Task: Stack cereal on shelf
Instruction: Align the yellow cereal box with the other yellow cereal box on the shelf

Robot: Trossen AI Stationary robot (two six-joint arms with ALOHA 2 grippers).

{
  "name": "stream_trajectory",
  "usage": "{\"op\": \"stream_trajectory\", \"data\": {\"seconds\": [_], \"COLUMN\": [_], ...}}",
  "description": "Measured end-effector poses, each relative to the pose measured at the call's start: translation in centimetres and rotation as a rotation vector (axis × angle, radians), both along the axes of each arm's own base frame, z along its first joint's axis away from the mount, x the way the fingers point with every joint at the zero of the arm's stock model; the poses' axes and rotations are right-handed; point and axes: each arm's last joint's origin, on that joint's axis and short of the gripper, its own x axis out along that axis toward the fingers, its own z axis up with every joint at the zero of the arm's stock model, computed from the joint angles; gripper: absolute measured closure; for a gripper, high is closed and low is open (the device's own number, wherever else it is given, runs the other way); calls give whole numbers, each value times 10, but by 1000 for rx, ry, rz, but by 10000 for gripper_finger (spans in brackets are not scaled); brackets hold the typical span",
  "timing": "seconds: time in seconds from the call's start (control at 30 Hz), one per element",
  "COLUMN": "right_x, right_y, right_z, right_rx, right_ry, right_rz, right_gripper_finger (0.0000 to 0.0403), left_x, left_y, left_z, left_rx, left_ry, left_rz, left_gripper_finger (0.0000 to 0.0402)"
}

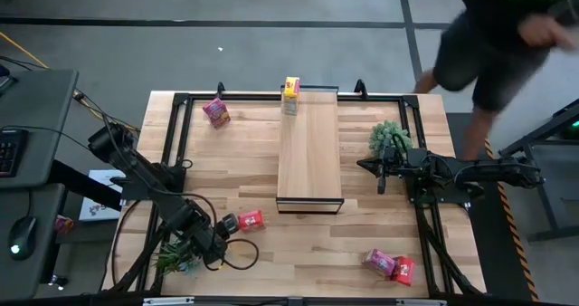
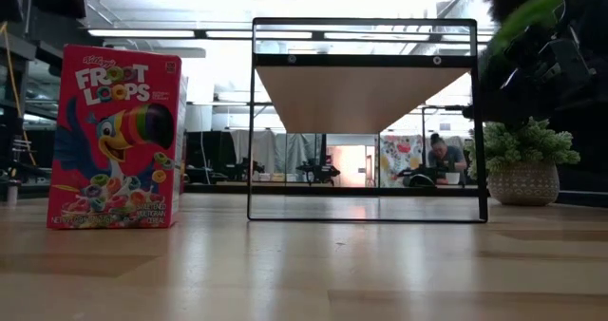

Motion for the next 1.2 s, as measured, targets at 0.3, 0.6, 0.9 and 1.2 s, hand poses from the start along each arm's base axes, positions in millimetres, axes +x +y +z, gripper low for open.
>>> {"op": "stream_trajectory", "data": {"seconds": [0.3, 0.6, 0.9, 1.2], "right_x": [0, 0, 0, 0], "right_y": [0, 0, 0, 0], "right_z": [0, 0, 0, 0], "right_rx": [0, 0, 0, 0], "right_ry": [0, 0, 0, 0], "right_rz": [0, 0, 0, 0], "right_gripper_finger": [402, 402, 402, 402], "left_x": [1, 1, 20, 50], "left_y": [4, 26, 56, 99], "left_z": [37, 86, 139, 187], "left_rx": [-68, -124, -212, -254], "left_ry": [-36, -86, -200, -352], "left_rz": [37, 128, 309, 558], "left_gripper_finger": [269, 270, 270, 270]}}
